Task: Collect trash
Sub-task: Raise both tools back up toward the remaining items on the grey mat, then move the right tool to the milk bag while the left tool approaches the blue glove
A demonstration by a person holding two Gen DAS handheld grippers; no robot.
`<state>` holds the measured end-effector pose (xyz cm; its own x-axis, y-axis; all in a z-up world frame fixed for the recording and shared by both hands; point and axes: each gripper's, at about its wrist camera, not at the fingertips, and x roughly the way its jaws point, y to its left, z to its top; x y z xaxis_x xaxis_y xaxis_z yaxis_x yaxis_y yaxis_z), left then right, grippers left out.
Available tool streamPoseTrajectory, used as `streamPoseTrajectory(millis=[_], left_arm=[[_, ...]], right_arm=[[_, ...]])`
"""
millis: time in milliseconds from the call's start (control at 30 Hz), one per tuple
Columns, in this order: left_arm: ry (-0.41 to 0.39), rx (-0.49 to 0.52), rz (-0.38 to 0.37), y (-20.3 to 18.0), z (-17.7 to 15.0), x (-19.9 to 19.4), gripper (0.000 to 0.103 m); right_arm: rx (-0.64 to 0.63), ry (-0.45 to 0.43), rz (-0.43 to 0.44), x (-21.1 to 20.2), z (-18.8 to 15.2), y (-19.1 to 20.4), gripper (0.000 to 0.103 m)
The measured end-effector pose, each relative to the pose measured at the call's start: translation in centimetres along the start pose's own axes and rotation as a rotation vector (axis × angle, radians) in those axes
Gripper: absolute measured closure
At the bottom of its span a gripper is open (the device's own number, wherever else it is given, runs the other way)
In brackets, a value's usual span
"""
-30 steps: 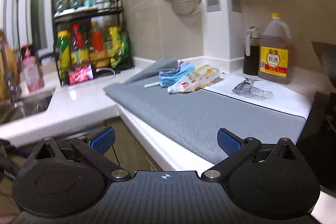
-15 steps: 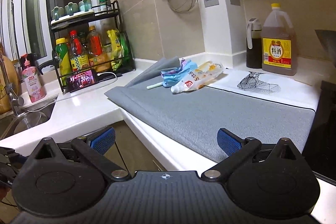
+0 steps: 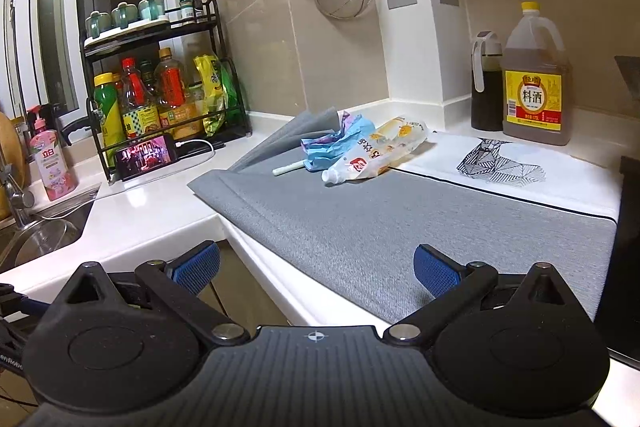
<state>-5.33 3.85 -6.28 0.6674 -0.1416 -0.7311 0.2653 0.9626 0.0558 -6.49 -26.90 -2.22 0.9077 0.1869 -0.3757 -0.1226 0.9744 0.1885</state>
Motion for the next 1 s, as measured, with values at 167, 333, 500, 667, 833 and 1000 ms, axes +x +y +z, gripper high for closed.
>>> streamPoseTrajectory(millis=[167, 333, 500, 667, 833, 1000], left_arm=[[0.003, 0.003, 0.002, -0.1, 0.4, 0.2, 0.000], [0.010, 0.001, 0.001, 0.0, 0.8, 0.6, 0.000], [0.019, 0.002, 0.004, 0.0, 1.2, 1.0, 0.000], [0.031, -0.010, 0.011, 0.4, 1.4, 1.4, 0.000], [0.042, -0.032, 0.027, 1.3, 1.4, 1.5, 0.000], [0.059, -0.052, 0.065, 2.4, 1.5, 1.6, 0.000]], right_arm=[[0.023, 0.012, -0.019, 1.8, 0.3, -0.4, 0.000], [0.062, 0.031, -0.071, 4.7, 0.9, -1.3, 0.000], [0.108, 0.050, -0.106, 8.5, 1.9, -2.5, 0.000], [0.194, 0.074, -0.105, 13.1, 3.4, -3.5, 0.000], [0.300, 0.066, -0.127, 18.2, 5.6, -3.7, 0.000], [0.357, 0.090, -0.199, 23.5, 7.3, -4.6, 0.000]])
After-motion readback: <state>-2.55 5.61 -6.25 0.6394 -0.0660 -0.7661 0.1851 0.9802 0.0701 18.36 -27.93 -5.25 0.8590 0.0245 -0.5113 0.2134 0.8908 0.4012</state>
